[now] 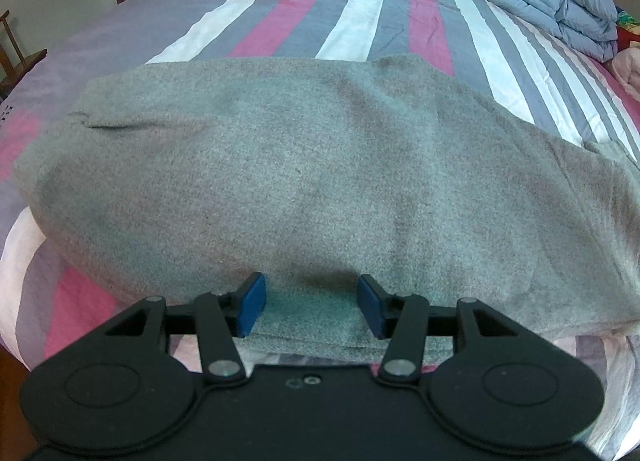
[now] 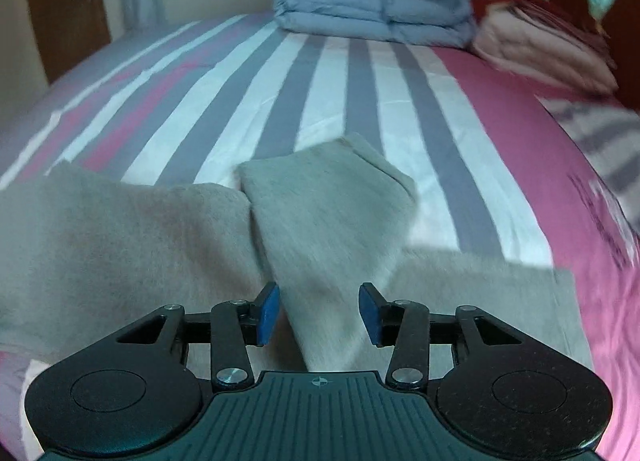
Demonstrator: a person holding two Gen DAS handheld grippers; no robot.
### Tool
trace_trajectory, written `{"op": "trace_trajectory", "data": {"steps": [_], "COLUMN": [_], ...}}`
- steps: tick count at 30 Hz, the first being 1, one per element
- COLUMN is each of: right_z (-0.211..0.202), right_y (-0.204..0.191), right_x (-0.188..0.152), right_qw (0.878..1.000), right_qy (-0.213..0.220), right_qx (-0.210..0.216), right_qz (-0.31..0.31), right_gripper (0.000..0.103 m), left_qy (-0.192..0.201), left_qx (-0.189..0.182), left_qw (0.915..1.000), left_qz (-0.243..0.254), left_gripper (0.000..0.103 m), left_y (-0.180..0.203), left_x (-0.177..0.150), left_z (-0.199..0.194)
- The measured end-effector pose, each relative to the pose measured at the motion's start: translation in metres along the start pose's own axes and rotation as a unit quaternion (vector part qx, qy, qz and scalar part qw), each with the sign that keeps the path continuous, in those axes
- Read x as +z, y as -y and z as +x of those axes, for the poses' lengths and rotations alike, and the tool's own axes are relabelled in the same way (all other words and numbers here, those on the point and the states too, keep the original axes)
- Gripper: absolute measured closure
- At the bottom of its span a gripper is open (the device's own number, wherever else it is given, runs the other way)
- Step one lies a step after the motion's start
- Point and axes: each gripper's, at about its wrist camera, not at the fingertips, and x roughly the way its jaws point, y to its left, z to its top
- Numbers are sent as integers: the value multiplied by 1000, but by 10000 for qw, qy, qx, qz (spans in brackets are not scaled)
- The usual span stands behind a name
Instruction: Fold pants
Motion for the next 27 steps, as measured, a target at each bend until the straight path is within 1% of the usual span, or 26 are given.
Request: {"op": "trace_trajectory", "data": {"steps": [2, 4, 6, 7, 8, 9, 10, 11, 12, 13, 14, 16, 18, 20, 21, 23, 24, 26, 27], "right_z": [18, 44, 71, 84, 91, 93, 93, 89, 81, 68, 55, 24, -13, -29, -29, -12, -2, 8, 9], "right_y": [-17, -21, -27, -28, -28, -28, -27, -21, -9, 10, 29, 64, 103, 133, 146, 166, 172, 179, 182], "right_x": [6, 13, 18, 18, 19, 20, 20, 23, 26, 30, 31, 28, 6, -27, -47, -85, -99, -113, -116], "right_qw": [9991, 9978, 9934, 9918, 9920, 9918, 9915, 9927, 9955, 9977, 9973, 9918, 9800, 9687, 9628, 9532, 9484, 9406, 9356], "right_qy": [-48, -114, -224, -330, -385, -308, -193, -71, 105, 287, 464, 803, 1083, 978, 811, 338, 134, -51, 1], "right_qx": [-171, -287, -642, -697, -666, -667, -657, -664, -652, -578, -524, -425, -293, -170, -144, -162, -65, 94, 157], "right_qz": [-392, -587, -921, -1015, -1006, -1047, -1105, -1004, -674, -184, 242, 896, 1641, 2275, 2573, 2999, 3168, 3395, 3527], "right_gripper": [59, 59, 59, 59, 59, 67, 81, 99, 99, 99, 99, 99, 99, 99, 99, 99, 99, 99, 98], "left_qy": [-3, -10, -14, -13, -8, -6, -7, -10, -11, -11, -11, -4, 7, 10, 8, -1, -5, -12, -11], "left_qx": [1, -13, -24, -33, -28, -25, -29, -37, -44, -42, -38, -41, -37, -19, -1, 43, 53, 56, 57], "left_qw": [10000, 10000, 10000, 10000, 10000, 10000, 10000, 10000, 10000, 10000, 10000, 10000, 10000, 10000, 10000, 9999, 9999, 10000, 10000], "left_qz": [1, -11, -14, -12, -3, 0, 2, -3, -9, -6, 1, -1, 17, 32, 50, 91, 96, 77, 73], "left_gripper": [60, 59, 57, 56, 56, 56, 56, 56, 56, 56, 56, 56, 56, 56, 56, 56, 56, 56, 56], "left_y": [0, 0, 0, 0, 0, 0, 0, 0, -1, -1, -1, -1, -1, 0, 0, 2, 2, 2, 2], "left_x": [0, 0, 1, 0, 0, 0, 0, 0, 0, 0, 0, 0, -1, -1, -1, -1, -1, 0, 0], "left_z": [0, 0, 1, 1, 1, 1, 1, 1, 2, 2, 2, 2, 2, 2, 3, 3, 3, 2, 2]}}
